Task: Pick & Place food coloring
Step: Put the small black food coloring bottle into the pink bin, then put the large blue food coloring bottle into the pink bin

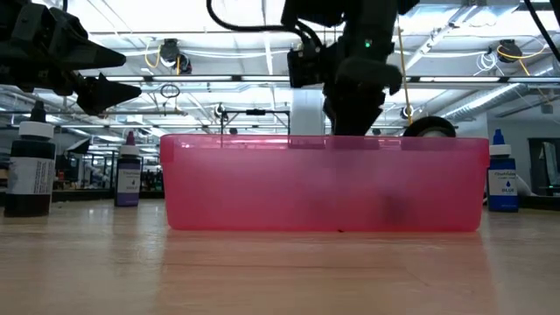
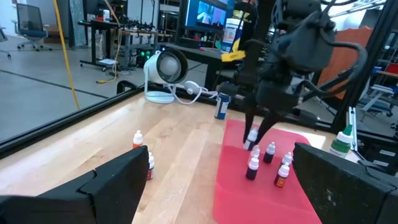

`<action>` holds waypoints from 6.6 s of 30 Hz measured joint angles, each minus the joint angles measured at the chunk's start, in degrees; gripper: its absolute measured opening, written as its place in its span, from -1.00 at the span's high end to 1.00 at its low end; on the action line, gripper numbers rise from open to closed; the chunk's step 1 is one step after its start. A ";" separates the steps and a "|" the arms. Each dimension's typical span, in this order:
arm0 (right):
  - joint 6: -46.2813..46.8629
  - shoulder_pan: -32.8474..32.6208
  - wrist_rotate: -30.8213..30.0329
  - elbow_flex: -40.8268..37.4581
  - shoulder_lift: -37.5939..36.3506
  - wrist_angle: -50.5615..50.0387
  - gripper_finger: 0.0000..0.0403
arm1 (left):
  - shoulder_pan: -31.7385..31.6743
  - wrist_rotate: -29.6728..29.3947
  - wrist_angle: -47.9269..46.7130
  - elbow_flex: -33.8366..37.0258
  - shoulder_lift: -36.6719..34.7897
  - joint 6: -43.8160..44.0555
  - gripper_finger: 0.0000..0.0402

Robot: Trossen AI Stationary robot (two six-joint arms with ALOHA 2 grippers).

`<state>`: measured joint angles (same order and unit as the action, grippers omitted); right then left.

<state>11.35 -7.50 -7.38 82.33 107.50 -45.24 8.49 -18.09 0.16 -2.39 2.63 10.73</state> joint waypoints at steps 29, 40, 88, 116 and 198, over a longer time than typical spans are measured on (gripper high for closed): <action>-0.20 1.55 1.68 -6.52 0.00 10.23 0.76 | -0.02 -0.02 0.00 0.00 0.00 0.00 -0.95; -0.04 1.55 1.68 -6.52 0.00 10.36 0.36 | -0.02 0.00 0.01 -0.02 -0.01 0.01 -0.95; -3.18 4.86 -9.24 -49.60 -63.28 36.17 0.42 | 0.00 -0.01 0.00 -0.02 -0.02 0.01 -0.95; 30.57 4.83 -9.36 -19.18 -43.79 -40.83 0.67 | 0.00 0.00 0.00 -0.02 -0.02 0.00 -0.95; 1.13 -3.43 -3.05 14.19 -4.30 -26.24 0.39 | -0.01 0.00 0.02 -0.02 -0.01 0.02 -0.95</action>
<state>12.48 -10.93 -10.43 96.52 103.20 -71.47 8.48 -18.10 0.19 -2.42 2.62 10.74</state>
